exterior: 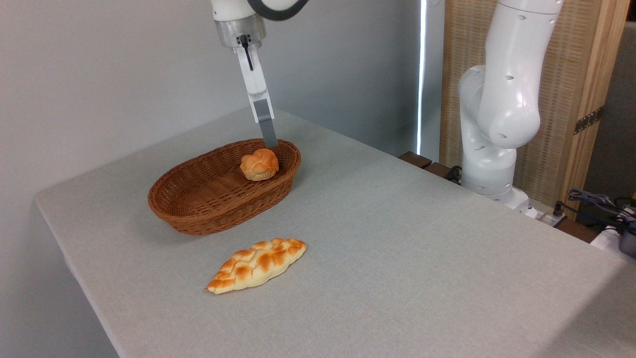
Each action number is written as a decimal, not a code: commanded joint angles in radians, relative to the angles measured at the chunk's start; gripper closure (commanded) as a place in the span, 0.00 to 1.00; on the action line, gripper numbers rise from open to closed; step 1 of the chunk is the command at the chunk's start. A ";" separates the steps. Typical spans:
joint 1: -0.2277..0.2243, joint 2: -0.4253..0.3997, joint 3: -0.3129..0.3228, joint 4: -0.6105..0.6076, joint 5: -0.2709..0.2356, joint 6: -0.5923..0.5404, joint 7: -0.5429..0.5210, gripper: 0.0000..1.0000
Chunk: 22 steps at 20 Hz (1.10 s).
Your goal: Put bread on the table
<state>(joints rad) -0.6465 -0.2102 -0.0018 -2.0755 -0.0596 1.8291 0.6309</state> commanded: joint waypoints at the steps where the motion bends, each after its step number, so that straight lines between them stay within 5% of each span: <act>1: -0.016 0.011 0.017 -0.044 -0.065 0.103 0.009 0.00; 22: -0.038 0.057 0.025 -0.118 -0.059 0.230 0.010 0.00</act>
<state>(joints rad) -0.6682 -0.1613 0.0098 -2.1821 -0.1118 2.0358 0.6312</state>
